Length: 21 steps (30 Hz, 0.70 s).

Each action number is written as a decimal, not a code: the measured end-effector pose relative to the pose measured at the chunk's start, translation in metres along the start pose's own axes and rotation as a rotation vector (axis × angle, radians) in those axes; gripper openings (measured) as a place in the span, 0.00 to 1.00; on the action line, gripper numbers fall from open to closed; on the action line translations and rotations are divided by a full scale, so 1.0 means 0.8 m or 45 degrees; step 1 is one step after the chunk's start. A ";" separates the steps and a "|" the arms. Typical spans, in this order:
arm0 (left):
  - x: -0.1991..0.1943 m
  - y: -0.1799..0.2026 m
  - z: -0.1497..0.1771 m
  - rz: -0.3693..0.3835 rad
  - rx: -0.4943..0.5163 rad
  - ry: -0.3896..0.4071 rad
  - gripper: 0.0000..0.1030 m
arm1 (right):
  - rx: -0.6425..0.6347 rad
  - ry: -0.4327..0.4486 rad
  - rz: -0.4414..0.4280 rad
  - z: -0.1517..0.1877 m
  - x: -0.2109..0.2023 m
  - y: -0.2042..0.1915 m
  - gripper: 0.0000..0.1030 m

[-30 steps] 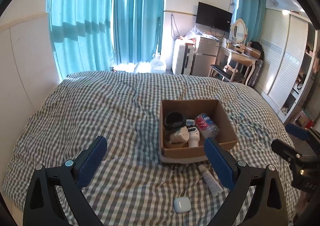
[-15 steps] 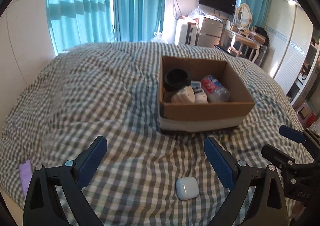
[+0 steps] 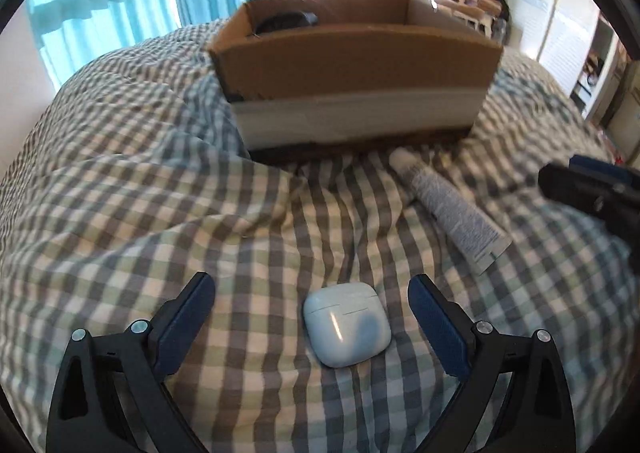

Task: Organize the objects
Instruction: 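Grasp the white earbuds case with the left gripper while the right gripper grasps the white toothpaste tube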

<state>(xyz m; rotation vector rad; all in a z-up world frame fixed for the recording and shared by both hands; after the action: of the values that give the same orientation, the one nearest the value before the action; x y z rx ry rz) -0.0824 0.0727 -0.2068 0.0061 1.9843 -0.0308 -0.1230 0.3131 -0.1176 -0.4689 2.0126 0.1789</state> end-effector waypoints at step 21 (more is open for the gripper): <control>0.026 0.023 0.011 0.035 0.113 -0.044 0.45 | 0.072 -0.028 -0.054 0.012 0.010 0.007 0.75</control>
<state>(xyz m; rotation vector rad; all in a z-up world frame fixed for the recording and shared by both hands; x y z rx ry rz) -0.0823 0.0909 -0.2296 0.0894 1.9464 -0.1004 -0.1204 0.3193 -0.1294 -0.4708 1.9794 0.1003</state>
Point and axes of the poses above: each gripper's, at about its wrist camera, not at the fingertips, and x roughly the way its jaws point, y to its right, z to its underside, the point moved 3 cm from there along x, roughly the way its jaws point, and after that the axes turned 9 degrees about -y, right-handed, at the moved point
